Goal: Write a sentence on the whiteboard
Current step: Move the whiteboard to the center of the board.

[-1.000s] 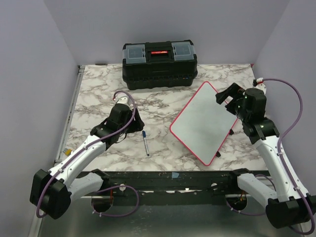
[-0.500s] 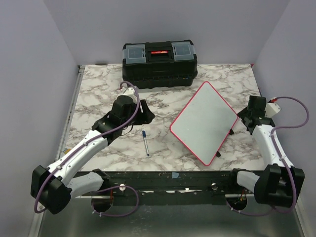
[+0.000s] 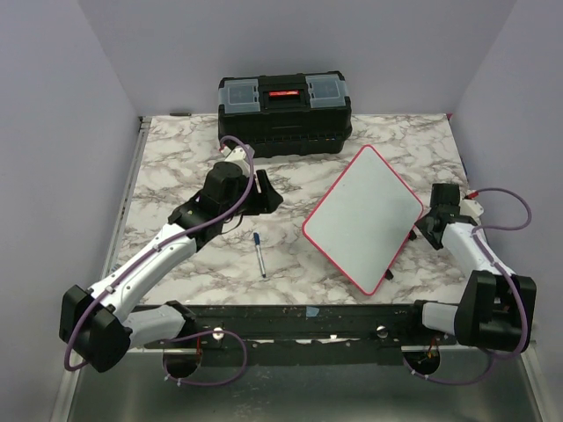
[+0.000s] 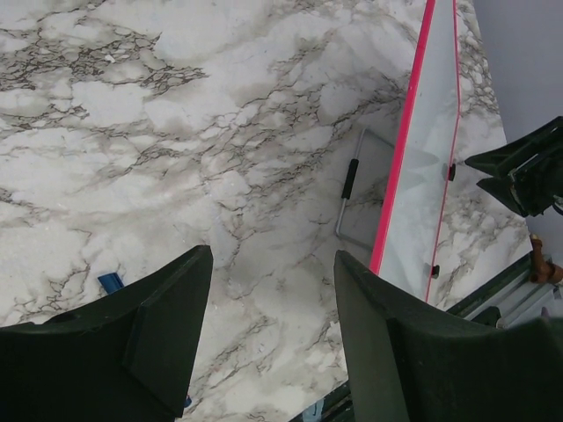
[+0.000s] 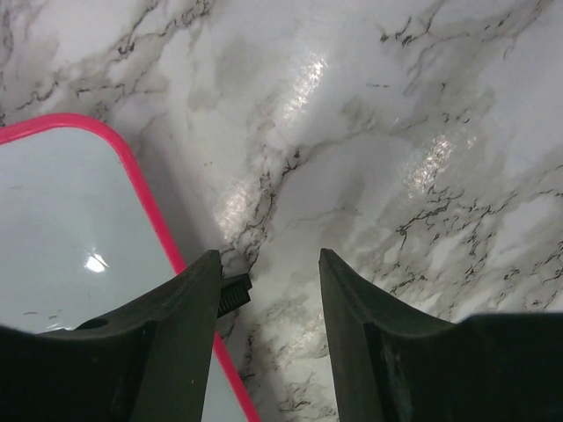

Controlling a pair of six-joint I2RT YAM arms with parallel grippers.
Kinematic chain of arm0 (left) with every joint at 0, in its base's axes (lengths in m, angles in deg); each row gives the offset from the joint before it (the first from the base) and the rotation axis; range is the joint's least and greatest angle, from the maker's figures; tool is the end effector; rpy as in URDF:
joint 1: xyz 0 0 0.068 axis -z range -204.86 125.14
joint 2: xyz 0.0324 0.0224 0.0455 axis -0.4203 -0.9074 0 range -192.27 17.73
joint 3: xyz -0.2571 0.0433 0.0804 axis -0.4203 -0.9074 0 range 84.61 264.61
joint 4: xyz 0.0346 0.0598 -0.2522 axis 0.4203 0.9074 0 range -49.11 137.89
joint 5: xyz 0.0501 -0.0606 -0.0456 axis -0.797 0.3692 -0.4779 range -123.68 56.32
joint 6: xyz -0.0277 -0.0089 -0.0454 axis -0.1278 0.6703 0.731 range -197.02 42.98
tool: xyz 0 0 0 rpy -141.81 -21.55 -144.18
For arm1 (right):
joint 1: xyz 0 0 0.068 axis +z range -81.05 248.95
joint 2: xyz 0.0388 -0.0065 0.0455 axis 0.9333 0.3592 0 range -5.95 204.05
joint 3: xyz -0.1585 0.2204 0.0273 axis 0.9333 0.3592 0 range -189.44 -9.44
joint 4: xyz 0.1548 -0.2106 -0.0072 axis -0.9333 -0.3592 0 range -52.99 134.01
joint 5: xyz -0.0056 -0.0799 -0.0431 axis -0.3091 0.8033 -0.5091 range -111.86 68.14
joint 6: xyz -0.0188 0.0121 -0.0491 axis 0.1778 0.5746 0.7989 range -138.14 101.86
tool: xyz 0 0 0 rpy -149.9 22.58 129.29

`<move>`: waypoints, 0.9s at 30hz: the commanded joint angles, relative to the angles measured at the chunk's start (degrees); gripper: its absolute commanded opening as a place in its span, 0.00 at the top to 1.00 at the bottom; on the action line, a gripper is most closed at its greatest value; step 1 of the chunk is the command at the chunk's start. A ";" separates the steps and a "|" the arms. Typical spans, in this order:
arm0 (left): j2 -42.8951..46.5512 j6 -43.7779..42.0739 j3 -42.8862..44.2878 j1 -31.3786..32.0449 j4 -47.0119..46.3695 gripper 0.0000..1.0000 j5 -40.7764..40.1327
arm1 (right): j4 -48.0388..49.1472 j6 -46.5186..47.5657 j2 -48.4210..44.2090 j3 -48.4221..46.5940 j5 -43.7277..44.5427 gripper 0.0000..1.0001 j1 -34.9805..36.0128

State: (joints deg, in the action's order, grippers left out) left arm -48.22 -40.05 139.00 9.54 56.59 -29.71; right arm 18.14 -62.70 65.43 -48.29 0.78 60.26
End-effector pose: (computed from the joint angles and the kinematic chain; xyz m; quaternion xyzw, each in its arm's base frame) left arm 0.2147 -0.1498 0.3142 -0.0012 0.8535 -0.3274 0.4053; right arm 0.2258 -0.0483 0.1914 0.4706 0.8195 -0.0975 0.3122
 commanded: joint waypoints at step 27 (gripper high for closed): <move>3.72 -2.76 -2.45 0.35 -0.83 0.40 -2.46 | 8.57 1.65 4.47 6.25 -14.34 0.68 -0.08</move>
State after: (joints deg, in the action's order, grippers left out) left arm -46.13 -41.65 137.52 9.67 56.24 -30.36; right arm 27.98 -61.65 68.69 -43.79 -7.90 60.11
